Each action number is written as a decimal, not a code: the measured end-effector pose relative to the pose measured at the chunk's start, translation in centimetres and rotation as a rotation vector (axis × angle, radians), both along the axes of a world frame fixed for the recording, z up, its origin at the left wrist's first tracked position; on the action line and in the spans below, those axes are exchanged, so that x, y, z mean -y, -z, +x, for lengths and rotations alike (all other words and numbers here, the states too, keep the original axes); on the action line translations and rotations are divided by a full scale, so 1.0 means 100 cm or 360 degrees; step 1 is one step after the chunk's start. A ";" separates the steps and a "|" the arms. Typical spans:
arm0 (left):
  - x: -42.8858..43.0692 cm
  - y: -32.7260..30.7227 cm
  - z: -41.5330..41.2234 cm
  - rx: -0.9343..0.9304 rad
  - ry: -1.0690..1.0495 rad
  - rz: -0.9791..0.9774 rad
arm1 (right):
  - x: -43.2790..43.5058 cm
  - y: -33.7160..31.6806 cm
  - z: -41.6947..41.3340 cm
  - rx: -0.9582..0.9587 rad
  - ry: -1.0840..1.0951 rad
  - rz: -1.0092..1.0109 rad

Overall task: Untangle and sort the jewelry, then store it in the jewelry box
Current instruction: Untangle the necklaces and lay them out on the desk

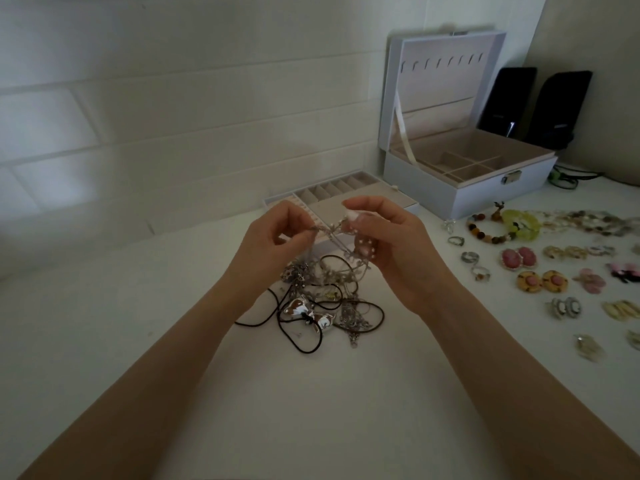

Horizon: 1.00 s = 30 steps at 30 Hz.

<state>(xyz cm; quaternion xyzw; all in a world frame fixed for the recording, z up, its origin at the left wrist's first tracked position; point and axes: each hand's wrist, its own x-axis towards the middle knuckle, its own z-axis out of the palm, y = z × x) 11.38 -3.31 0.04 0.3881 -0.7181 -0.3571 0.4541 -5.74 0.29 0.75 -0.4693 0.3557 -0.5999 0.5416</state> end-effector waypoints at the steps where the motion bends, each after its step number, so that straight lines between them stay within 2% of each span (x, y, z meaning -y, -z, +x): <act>1: 0.000 -0.001 0.000 -0.0055 0.0010 0.0023 | 0.000 0.000 0.000 -0.0062 -0.0011 -0.0008; 6: -0.002 -0.004 -0.002 -0.0300 0.0174 0.0207 | 0.000 0.001 0.001 -0.0216 0.0020 -0.0069; 12: -0.005 -0.003 -0.003 -0.0082 0.0135 0.0166 | 0.001 0.002 0.000 -0.0220 0.0115 -0.0106; 16: -0.005 -0.001 -0.003 0.0013 0.0113 0.0145 | -0.001 0.001 0.002 -0.0122 0.0062 -0.0104; 30: -0.004 -0.004 -0.005 -0.0134 0.0150 0.0067 | 0.000 0.000 0.004 -0.0309 0.0245 -0.0160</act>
